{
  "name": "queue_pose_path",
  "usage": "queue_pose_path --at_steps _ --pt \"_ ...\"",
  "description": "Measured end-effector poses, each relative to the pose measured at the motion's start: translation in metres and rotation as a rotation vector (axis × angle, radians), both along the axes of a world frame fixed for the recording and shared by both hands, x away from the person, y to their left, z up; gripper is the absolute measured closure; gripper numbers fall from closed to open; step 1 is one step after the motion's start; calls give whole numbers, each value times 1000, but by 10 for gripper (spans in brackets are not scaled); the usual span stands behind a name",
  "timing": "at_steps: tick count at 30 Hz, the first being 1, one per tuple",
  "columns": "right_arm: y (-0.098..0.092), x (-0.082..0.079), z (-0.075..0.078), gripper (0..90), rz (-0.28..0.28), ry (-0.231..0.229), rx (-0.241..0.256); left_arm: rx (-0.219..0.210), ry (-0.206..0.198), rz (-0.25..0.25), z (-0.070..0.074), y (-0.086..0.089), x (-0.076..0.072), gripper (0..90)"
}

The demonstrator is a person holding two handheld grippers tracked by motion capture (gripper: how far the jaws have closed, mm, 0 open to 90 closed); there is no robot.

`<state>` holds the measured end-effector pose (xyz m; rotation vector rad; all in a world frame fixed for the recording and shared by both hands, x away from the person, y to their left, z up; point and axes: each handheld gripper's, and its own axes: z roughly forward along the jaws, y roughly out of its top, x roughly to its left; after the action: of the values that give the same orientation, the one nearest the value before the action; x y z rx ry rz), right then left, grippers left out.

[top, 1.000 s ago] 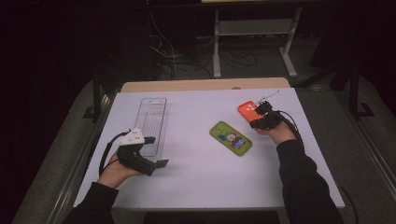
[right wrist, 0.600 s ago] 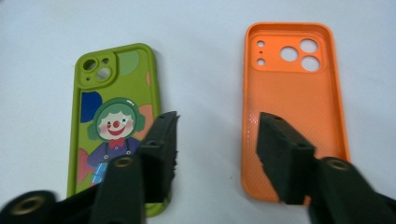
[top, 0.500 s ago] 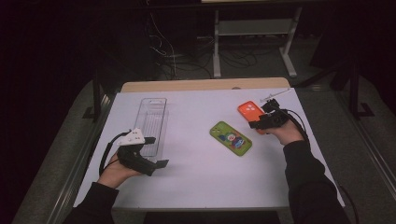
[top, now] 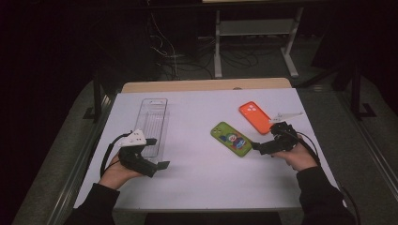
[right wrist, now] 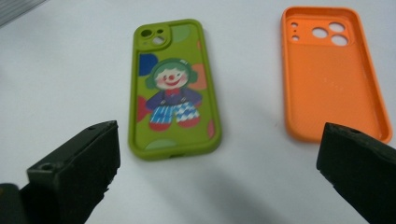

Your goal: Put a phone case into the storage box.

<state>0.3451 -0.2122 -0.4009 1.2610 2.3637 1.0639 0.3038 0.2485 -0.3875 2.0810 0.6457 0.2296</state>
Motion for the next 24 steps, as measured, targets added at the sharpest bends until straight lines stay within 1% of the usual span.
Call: queue_pose_path --at_steps 1,2,3,4,5,6,8,9,10,11,12,13,16,17,19,20,22,23,24 --pt "0 -4 -1 0 -4 -3 8 -6 1 1 0 0 0 0" --pt "1 -9 -3 0 -14 14 17 -5 0 2 0 0 0 0" --pt "1 -13 -5 0 -11 13 22 -6 -1 1 0 1 0 0" --pt "0 -16 -7 0 0 0 19 -7 -2 0 0 1 0 0" --pt "0 -16 -7 0 0 0 19 -7 -2 0 0 1 0 0" --pt "1 -25 -10 0 4 19 32 -10 1 2 0 1 1 0" --pt "2 -32 -13 0 22 13 32 -9 1 0 0 1 3 0" --pt "2 -32 -13 0 22 13 32 -9 1 0 0 1 3 0" --pt "4 -38 -16 0 36 18 17 -14 3 -2 1 1 6 0" --pt "5 -40 -18 0 42 20 16 -19 4 -1 1 1 7 0" --pt "6 -42 -19 0 43 22 19 -12 2 -2 2 2 8 0" --pt "6 -44 -20 0 47 27 20 -19 5 2 2 2 8 0" --pt "9 -49 -23 0 65 25 22 -21 8 -6 2 2 12 0" --pt "10 -51 -23 0 61 32 27 -24 9 -4 1 1 13 0" --pt "12 -53 -24 0 73 41 25 -18 12 -6 0 1 14 0" --pt "12 -53 -24 0 79 32 18 -13 15 -7 0 1 14 0" --pt "13 -52 -22 0 78 47 13 -4 13 -10 -1 1 14 0" --pt "14 -52 -20 0 74 50 17 -7 12 -9 -1 2 13 0" --pt "14 -50 -18 0 80 40 7 -15 11 -6 -1 2 12 0"
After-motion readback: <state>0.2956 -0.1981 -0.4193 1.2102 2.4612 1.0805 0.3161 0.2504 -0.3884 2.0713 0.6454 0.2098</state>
